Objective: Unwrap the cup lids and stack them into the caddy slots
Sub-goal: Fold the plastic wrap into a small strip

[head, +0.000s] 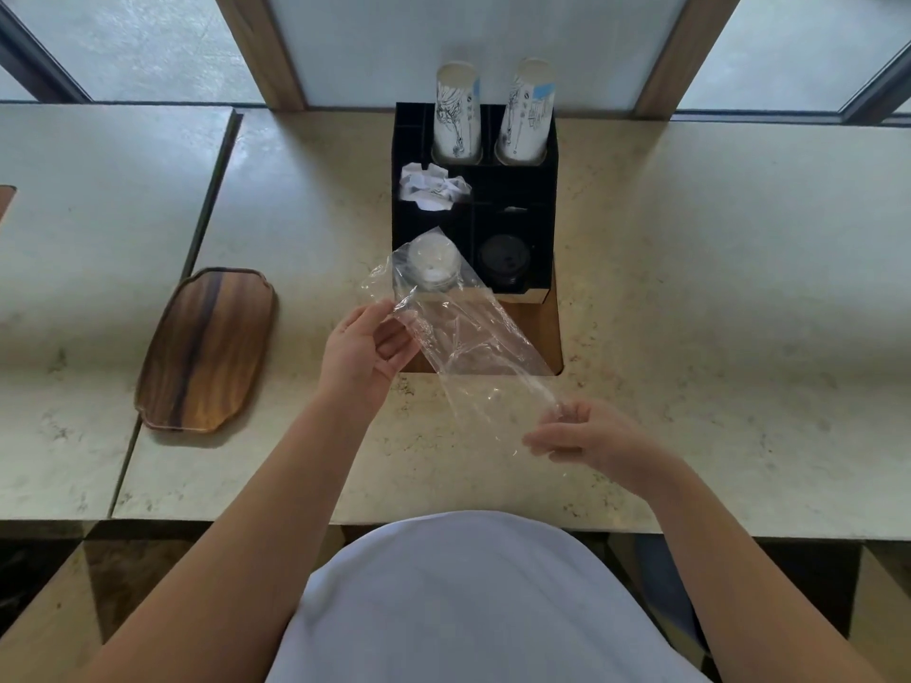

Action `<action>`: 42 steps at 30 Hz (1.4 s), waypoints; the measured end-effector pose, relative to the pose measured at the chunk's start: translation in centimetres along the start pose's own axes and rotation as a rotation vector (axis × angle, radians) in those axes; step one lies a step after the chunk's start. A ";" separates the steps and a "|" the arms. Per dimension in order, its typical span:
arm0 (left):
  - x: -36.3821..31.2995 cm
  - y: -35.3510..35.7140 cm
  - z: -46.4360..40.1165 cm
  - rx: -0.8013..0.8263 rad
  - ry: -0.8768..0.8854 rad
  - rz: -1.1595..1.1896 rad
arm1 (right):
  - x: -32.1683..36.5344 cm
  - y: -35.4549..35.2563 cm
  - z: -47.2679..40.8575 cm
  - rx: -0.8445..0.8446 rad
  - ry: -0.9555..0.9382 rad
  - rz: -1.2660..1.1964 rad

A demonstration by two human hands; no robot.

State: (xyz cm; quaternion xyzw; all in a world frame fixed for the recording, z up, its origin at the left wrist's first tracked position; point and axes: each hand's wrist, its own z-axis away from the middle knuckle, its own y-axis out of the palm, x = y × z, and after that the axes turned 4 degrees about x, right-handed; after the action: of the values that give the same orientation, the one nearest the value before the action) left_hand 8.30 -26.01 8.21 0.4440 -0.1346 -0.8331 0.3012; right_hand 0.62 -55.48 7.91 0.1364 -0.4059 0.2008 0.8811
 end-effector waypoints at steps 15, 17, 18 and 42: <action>-1.0 -1.6 -1.5 0.018 0.066 -0.138 | -1.1 0.0 -1.1 -0.166 0.032 -0.097; -0.8 -1.4 -1.7 0.038 0.073 -0.171 | -1.6 0.6 -1.9 -0.222 0.038 -0.002; -0.7 -1.3 -1.9 0.051 0.076 -0.179 | -2.1 1.0 -2.4 -0.246 0.049 0.043; 7.3 -4.0 -0.6 0.150 -0.090 -1.171 | 2.2 1.0 -7.2 -0.380 0.241 0.944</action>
State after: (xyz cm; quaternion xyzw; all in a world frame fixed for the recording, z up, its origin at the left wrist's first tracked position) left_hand 4.16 -27.43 1.12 0.4288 0.0616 -0.8668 -0.2471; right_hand 6.25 -51.17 5.11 -0.2477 -0.3480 0.5134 0.7442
